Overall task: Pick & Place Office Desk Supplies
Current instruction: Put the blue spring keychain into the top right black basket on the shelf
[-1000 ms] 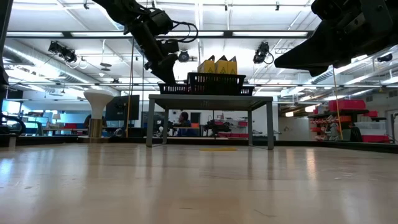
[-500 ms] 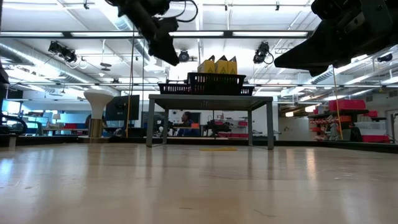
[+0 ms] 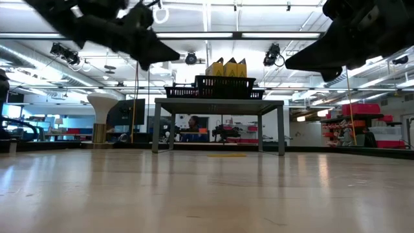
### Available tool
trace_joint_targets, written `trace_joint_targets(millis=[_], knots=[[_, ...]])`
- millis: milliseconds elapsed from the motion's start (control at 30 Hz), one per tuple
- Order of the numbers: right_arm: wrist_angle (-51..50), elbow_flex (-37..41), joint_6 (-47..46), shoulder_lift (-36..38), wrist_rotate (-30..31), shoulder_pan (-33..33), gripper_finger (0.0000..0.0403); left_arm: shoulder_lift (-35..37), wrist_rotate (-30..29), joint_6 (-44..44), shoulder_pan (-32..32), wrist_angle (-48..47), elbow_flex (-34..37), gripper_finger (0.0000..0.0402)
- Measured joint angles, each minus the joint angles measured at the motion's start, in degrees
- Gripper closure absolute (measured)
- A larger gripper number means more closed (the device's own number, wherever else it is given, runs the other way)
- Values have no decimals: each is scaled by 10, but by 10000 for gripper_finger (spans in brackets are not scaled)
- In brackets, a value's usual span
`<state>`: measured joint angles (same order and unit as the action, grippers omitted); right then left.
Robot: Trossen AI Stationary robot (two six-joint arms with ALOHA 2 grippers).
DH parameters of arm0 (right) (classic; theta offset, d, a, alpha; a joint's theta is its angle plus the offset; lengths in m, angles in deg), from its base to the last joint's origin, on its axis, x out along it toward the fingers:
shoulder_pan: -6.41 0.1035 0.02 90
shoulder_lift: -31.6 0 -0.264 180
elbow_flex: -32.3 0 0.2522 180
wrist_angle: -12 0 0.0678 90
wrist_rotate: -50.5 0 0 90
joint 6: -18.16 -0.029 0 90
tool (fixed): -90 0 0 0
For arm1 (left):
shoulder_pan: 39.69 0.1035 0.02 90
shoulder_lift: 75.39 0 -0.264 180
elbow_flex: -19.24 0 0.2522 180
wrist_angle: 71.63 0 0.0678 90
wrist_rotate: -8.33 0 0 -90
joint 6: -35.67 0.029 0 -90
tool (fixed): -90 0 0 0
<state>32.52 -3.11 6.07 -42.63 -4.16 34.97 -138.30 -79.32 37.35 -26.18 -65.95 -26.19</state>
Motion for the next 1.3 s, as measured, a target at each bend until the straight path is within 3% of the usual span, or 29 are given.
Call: trace_joint_targets(millis=[167,300,400,567,767,1067,1300], knots=[[8,0,-29,0,-35,-4,391,-3,-55,-24,-67,172,111,383],[-30,-23,-42,0,-81,1,391,-14,-124,-24,-100,249,160,385],[-170,-82,-48,0,-105,24,391,-17,-151,-23,-112,262,170,385],[-467,-207,-155,-28,-102,59,391,-17,-152,-23,-121,257,170,385],[-643,-300,-244,-105,-178,100,368,-18,-153,-23,-121,257,169,385],[-726,-382,-233,-229,-314,144,289,-18,-153,-21,-120,256,169,384],[-730,-433,-213,-282,-357,178,266,-18,-153,-21,-120,257,169,384]])
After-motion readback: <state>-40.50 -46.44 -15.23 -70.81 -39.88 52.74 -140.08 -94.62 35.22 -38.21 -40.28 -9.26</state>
